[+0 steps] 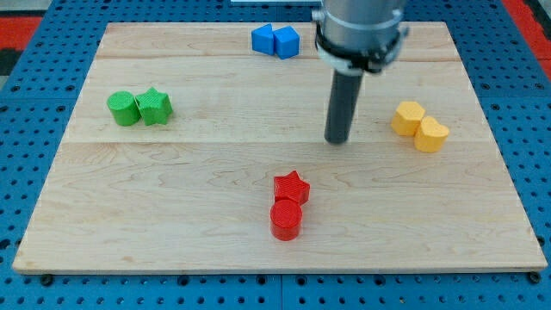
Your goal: Keep blue cube vertically below blue triangle
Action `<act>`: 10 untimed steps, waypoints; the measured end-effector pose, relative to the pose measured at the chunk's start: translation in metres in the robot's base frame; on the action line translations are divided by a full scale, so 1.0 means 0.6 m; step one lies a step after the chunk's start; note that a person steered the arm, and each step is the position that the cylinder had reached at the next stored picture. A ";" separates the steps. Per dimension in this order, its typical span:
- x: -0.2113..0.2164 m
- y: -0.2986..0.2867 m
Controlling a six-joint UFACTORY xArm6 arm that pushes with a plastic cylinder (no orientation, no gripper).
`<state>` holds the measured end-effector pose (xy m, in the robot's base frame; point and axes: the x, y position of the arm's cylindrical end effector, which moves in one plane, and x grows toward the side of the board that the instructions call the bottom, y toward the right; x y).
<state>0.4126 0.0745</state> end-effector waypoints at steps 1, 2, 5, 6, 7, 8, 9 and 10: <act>-0.101 -0.049; -0.187 0.015; -0.366 -0.071; -0.358 -0.123; -0.329 -0.068; -0.278 -0.078; -0.241 -0.080; -0.205 -0.117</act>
<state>0.2898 0.0043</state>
